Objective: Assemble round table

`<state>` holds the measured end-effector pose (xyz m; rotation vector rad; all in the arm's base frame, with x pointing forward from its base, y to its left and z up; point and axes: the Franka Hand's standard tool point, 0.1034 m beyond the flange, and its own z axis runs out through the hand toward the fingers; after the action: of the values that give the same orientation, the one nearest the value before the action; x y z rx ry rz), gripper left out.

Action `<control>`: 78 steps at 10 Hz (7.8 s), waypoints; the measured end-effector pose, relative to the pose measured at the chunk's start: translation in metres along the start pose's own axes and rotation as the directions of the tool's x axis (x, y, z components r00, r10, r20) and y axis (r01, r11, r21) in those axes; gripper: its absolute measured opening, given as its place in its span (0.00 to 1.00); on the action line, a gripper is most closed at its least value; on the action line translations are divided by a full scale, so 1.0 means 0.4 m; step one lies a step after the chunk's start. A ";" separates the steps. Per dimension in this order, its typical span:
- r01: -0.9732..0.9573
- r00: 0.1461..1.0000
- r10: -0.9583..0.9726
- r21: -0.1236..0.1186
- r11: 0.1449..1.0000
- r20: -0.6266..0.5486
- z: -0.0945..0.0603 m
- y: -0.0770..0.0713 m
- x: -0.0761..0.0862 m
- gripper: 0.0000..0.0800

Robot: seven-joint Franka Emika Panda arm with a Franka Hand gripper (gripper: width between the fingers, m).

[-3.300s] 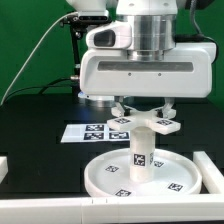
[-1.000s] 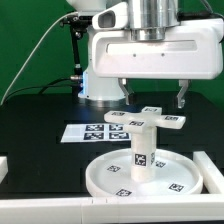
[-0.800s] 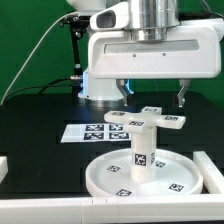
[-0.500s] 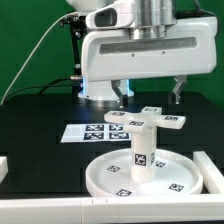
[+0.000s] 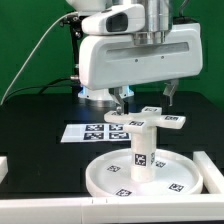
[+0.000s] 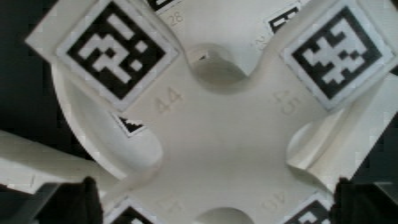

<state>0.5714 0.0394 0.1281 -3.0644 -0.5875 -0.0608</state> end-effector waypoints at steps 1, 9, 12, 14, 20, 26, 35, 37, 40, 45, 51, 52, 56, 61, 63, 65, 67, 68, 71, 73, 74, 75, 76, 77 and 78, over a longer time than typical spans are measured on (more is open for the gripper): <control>-0.006 1.000 0.006 -0.001 1.000 0.004 0.009 -0.002 -0.004 0.81; -0.075 0.997 0.075 -0.012 0.997 0.023 0.051 0.004 -0.017 0.81; -0.157 0.987 0.157 -0.011 0.988 0.023 0.052 0.003 -0.018 0.55; -0.305 0.952 0.305 -0.013 0.952 0.015 0.052 0.004 -0.017 0.55; -0.907 0.416 0.908 0.055 0.418 -0.055 0.056 -0.004 -0.019 0.55; -0.978 0.184 0.982 0.090 0.187 -0.035 0.054 -0.003 -0.020 0.55; -0.387 0.922 0.387 0.003 0.922 -0.001 -0.002 -0.012 -0.004 0.81; -0.096 0.995 0.095 0.014 0.995 0.026 0.003 0.000 -0.021 0.81; 0.206 0.978 -0.206 0.006 0.979 0.038 -0.002 0.019 -0.024 0.81; 0.013 0.999 -0.012 -0.005 1.000 0.042 0.008 0.018 -0.010 0.81; 0.040 0.999 -0.040 -0.013 0.999 0.037 0.034 -0.019 -0.013 0.81; 0.041 0.998 -0.040 -0.012 0.999 0.043 0.042 -0.020 -0.017 0.81; 0.039 0.999 -0.038 -0.027 0.999 0.030 0.056 -0.010 -0.018 0.81; -0.077 0.997 0.077 -0.028 0.997 0.026 0.057 -0.010 -0.018 0.55; -0.306 0.952 0.305 -0.032 0.952 -0.028 0.058 -0.010 -0.020 0.55; -0.523 0.851 0.521 -0.006 0.852 -0.069 0.060 -0.011 -0.020 0.55; -0.523 0.851 0.521 -0.006 0.852 -0.069 0.060 -0.011 -0.020 0.55; -0.523 0.851 0.521 -0.006 0.852 -0.069 0.060 -0.011 -0.020 0.55; -0.523 0.851 0.521 -0.006 0.852 -0.069 0.060 -0.011 -0.020 0.55; -0.523 0.851 0.521 -0.006 0.852 -0.069 0.060 -0.011 -0.020 0.55; -0.523 0.851 0.521 -0.006 0.852 -0.069 0.060 -0.011 -0.020 0.55; -0.523 0.851 0.521 -0.006 0.852 -0.069 0.060 -0.011 -0.020 0.55; -0.648 0.759 0.647 0.005 0.762 -0.072 0.059 -0.012 -0.020 0.55; -0.779 0.624 0.778 0.023 0.627 -0.071 0.059 -0.011 -0.021 0.55; -0.879 0.472 0.879 0.042 0.475 -0.065 0.060 -0.013 -0.022 0.55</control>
Offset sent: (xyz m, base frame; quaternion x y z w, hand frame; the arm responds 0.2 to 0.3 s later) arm -0.0023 0.0035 -0.0130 0.0024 0.0026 0.0210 0.9998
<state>0.5624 0.0416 0.1037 -2.8964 1.0566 -0.1511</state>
